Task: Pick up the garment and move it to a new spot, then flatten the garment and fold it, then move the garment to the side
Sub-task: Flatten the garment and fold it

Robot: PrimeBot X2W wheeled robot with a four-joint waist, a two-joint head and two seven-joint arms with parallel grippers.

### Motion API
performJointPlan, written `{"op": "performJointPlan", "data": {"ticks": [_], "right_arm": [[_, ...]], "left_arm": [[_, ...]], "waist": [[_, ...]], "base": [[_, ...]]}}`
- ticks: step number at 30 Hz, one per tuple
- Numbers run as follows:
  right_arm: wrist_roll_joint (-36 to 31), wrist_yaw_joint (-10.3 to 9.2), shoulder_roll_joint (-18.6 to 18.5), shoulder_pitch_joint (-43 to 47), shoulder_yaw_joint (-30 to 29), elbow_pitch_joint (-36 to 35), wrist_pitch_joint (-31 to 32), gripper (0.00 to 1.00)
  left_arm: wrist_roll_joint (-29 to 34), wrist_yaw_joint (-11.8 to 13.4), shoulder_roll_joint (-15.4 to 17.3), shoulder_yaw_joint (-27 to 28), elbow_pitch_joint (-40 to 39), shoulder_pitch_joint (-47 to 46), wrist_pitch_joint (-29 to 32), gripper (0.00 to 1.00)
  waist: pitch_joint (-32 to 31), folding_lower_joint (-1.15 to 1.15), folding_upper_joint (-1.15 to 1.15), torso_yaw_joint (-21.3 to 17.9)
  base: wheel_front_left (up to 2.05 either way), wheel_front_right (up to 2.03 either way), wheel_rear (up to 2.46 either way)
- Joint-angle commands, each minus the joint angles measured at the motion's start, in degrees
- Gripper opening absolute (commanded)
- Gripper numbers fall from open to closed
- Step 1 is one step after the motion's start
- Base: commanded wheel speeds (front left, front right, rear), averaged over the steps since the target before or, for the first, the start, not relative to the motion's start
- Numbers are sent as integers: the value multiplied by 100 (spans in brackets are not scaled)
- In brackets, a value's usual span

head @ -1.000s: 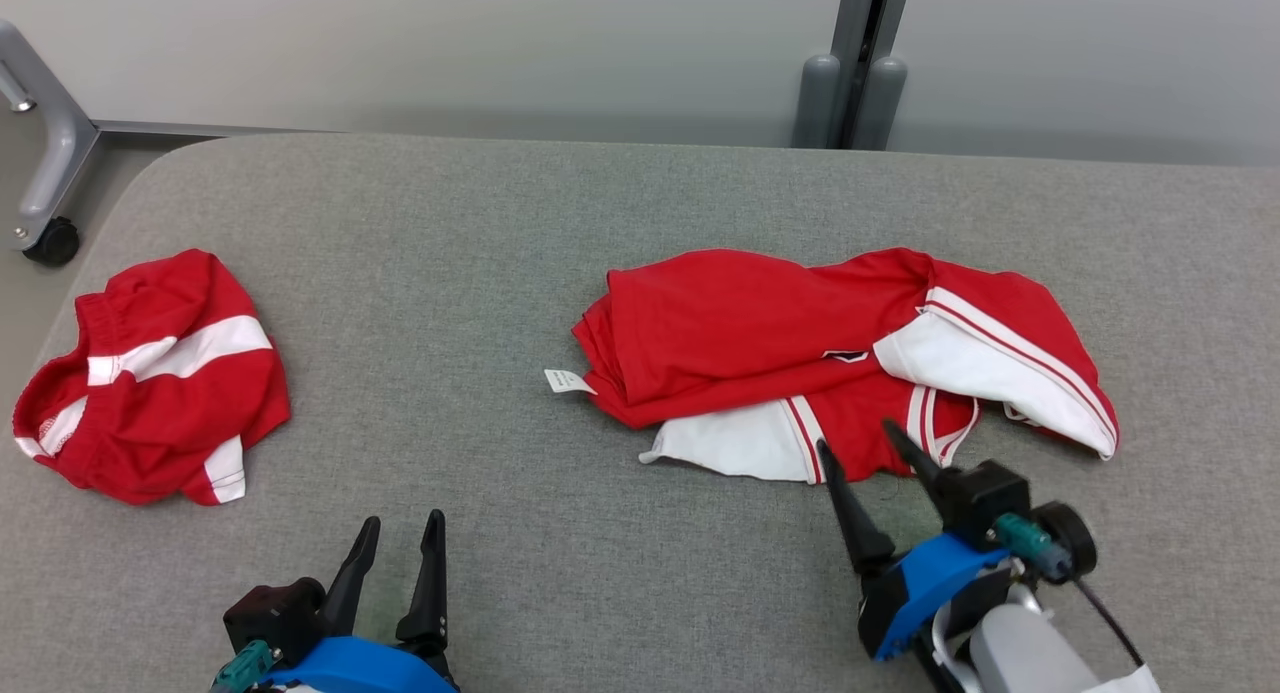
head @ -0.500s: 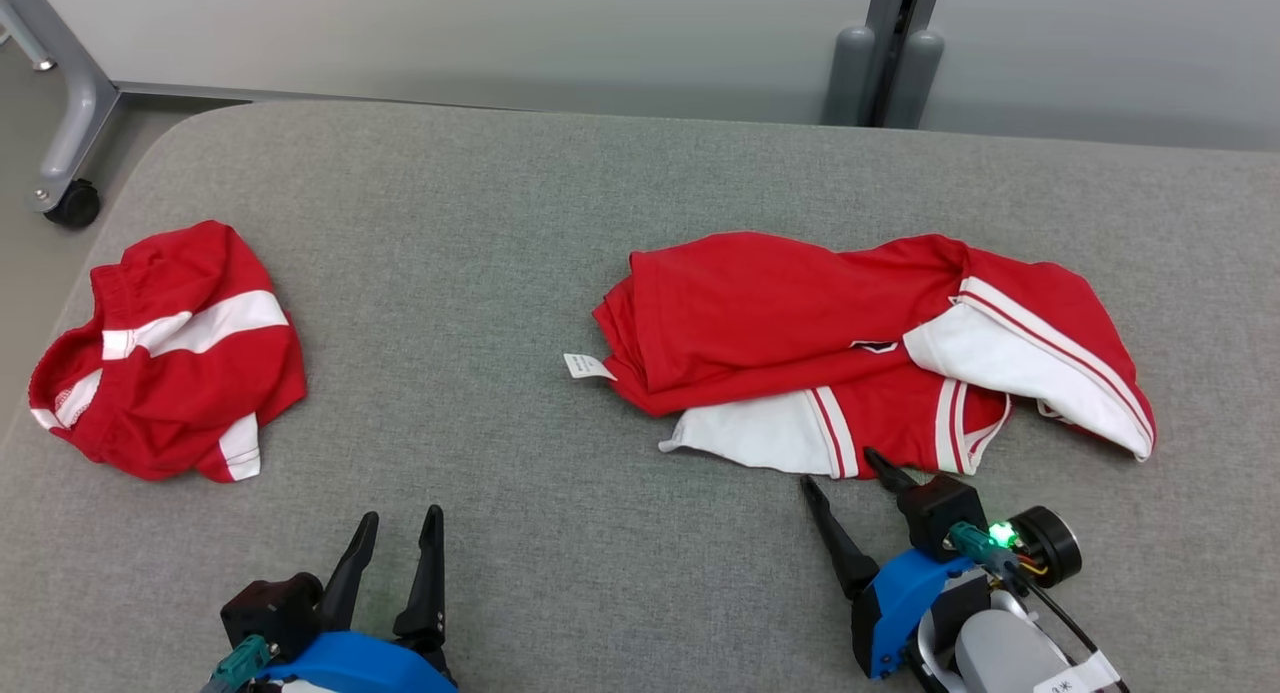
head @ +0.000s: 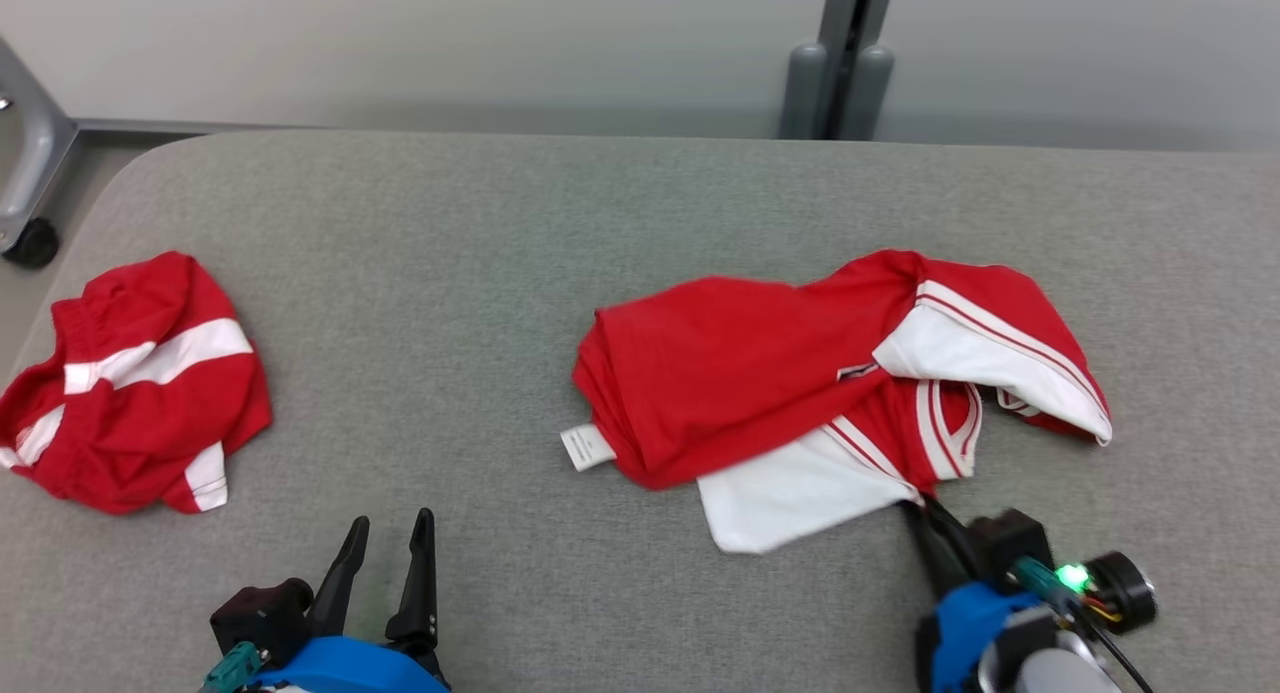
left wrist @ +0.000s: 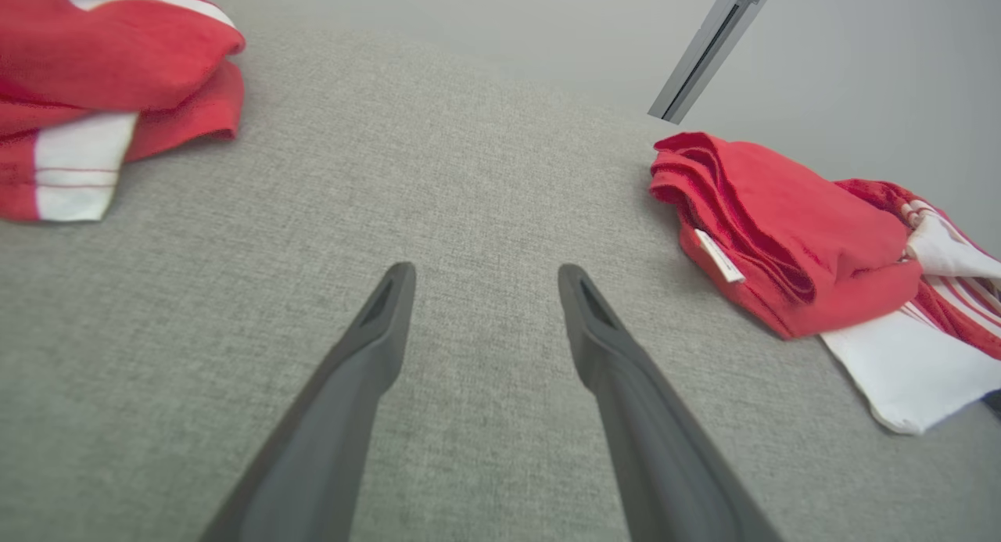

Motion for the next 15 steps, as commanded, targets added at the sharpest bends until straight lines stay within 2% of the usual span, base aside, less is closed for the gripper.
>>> {"op": "performJointPlan", "data": {"ticks": [1,10,11,12,15], "right_arm": [[-91,-9,-90,212,-77,-15,25,0],[-510,-10,-272,823,-1260,-890,11,0],[-515,-10,-252,832,-1384,-949,11,40],[-501,-10,-217,839,-1485,-1039,10,100],[-369,-6,-110,803,-1599,-1410,11,100]], "left_arm": [[47,-8,1,11,-32,33,-15,100],[146,-8,-67,-17,-112,65,-15,100],[153,-8,-69,-33,-114,68,-15,100],[152,-8,-73,-39,-116,71,-15,100],[154,-8,-75,-86,-141,67,-15,100]], "waist": [[-81,0,0,-95],[-249,0,0,-445],[-253,0,0,-467],[-254,0,0,-488],[-231,0,0,-544]], "base": [[0,0,0],[0,0,0],[0,0,0],[0,0,0],[0,0,0]]}}
